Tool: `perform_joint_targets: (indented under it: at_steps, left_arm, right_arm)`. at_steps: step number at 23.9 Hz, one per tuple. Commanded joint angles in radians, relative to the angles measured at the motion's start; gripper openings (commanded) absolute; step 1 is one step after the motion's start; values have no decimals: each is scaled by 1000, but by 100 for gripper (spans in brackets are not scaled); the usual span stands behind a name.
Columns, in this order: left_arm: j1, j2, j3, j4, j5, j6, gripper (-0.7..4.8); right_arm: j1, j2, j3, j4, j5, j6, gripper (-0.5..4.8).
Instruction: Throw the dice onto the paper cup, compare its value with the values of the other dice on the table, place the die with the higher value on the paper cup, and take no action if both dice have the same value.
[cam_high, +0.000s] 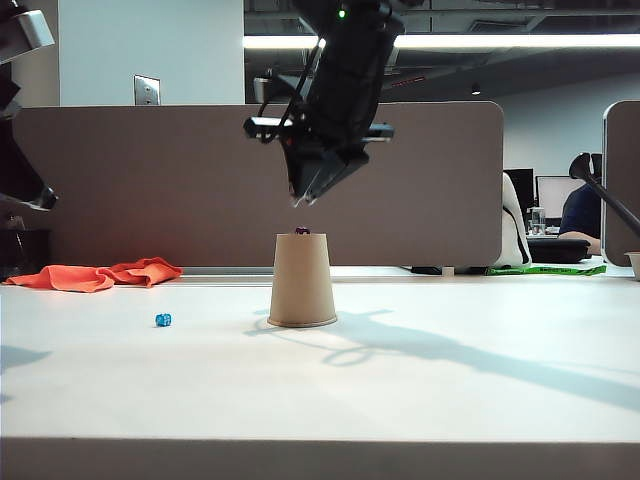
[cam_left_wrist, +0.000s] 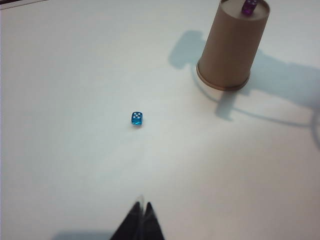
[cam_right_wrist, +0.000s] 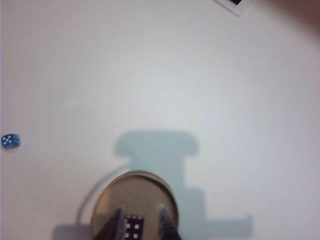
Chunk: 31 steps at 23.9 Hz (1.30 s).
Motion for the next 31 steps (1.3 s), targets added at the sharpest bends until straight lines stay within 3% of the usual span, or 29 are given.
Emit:
perform_joint_targets:
  at_steps: [1, 7, 11, 31]
  left_arm:
    - [0, -1, 4, 13, 5, -4, -6]
    - [0, -1, 4, 13, 5, -4, -5]
    - [0, -1, 4, 13, 5, -4, -5]
    - [0, -1, 4, 13, 5, -3, -5]
  right_arm:
    - [0, -15, 5, 5, 32, 0, 94]
    - [3, -14, 5, -5, 24, 0, 100]
    - [3, -10, 5, 18, 6, 0, 171]
    - [2, 48, 5, 25, -36, 0, 171]
